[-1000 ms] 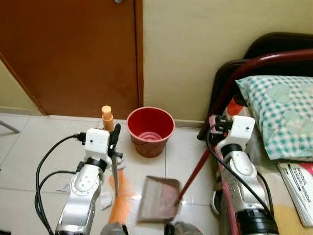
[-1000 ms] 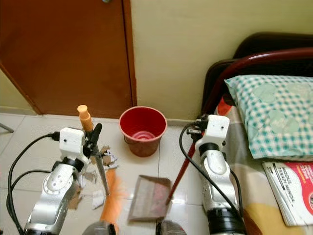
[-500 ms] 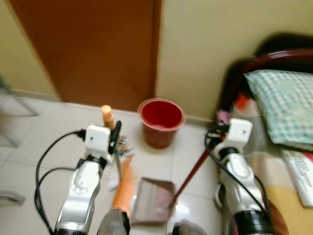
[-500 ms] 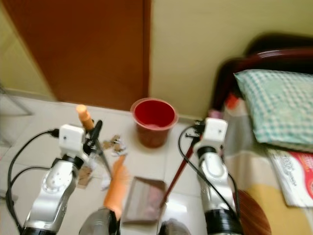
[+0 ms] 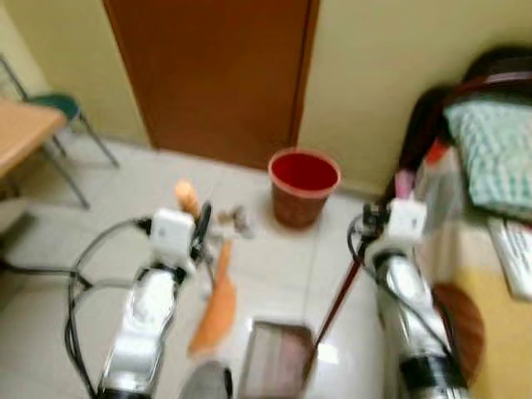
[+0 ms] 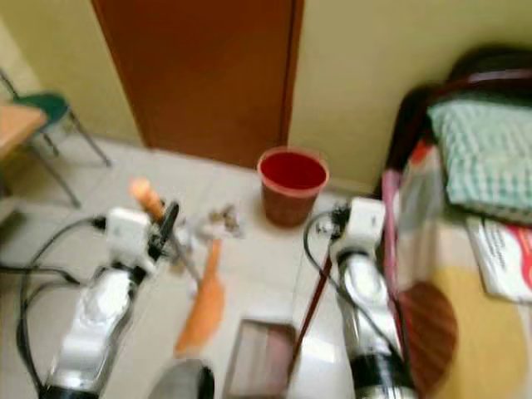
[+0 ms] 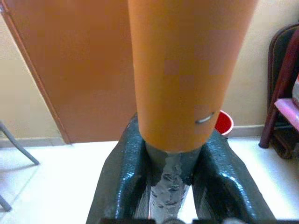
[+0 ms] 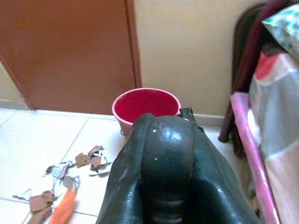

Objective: Sweep floor

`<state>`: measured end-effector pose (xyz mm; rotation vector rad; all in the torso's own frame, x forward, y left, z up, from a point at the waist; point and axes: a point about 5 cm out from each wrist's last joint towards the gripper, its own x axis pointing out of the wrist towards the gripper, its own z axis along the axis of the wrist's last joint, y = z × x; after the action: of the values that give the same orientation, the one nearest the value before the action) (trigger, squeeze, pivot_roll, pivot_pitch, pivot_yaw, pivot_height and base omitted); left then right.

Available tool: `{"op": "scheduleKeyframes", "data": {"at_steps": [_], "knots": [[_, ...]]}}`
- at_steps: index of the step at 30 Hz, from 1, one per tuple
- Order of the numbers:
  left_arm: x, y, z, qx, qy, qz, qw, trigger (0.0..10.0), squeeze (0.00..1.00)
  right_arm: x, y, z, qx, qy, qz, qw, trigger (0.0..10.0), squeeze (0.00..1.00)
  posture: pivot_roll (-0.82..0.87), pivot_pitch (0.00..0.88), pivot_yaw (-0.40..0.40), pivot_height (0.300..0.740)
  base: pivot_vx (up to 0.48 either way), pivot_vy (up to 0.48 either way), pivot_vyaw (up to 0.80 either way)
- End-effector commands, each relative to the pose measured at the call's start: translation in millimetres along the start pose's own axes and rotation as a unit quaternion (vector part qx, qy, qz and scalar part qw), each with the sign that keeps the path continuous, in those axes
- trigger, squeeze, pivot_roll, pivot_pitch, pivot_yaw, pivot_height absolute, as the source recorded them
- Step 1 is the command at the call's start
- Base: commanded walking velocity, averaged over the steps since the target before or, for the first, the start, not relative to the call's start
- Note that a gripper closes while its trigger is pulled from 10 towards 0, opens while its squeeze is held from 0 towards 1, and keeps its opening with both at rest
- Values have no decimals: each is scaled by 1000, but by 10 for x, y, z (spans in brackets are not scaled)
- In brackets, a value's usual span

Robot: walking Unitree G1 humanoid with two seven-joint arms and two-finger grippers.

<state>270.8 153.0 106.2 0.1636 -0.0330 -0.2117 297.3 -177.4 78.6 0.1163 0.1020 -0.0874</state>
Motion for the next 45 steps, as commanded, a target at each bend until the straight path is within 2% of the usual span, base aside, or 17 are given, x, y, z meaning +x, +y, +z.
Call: {"op": "scheduleKeyframes", "data": {"at_steps": [1,6,10,20,24,27,28,29,35,45], "knots": [[40,87,140,23,-25,13,999,10000,0,37,4,100,0,-21,3,1000,10000,0,28,81,-28,740,0,0,0],[54,287,391,74,-64,45,994,10000,0,49,-51,143,-6,-27,-3,1000,10000,0,39,101,-21,740,0,0,0],[31,439,529,96,-84,63,990,10000,0,23,-123,153,-11,-31,-12,999,10000,0,41,103,-28,740,0,0,0],[80,459,754,98,-113,71,986,10000,0,22,-155,131,-15,-27,-14,999,10000,0,31,95,-31,740,0,0,0],[59,588,850,118,-126,108,979,10000,0,45,-157,134,-17,-26,-13,999,10000,0,46,91,-35,740,0,0,0],[-13,824,798,145,-109,170,969,10000,0,57,-146,125,-16,-25,-12,999,10000,0,55,88,-36,740,0,0,0],[-73,951,696,142,-86,198,966,10000,0,60,-136,118,-10,-24,-10,1000,10000,0,55,88,-35,740,0,0,0],[-112,1005,610,128,-69,207,967,10000,0,60,-131,110,-5,-21,-9,1000,10000,0,55,88,-35,740,0,0,0],[-181,1018,429,120,-40,209,970,10000,0,38,-138,65,-4,-15,-11,1000,10000,0,55,86,-36,740,0,0,-197],[-173,1045,367,122,-34,216,968,10000,0,24,-149,48,-3,-13,-11,1000,10000,0,46,80,-35,740,0,341,-550]]}}
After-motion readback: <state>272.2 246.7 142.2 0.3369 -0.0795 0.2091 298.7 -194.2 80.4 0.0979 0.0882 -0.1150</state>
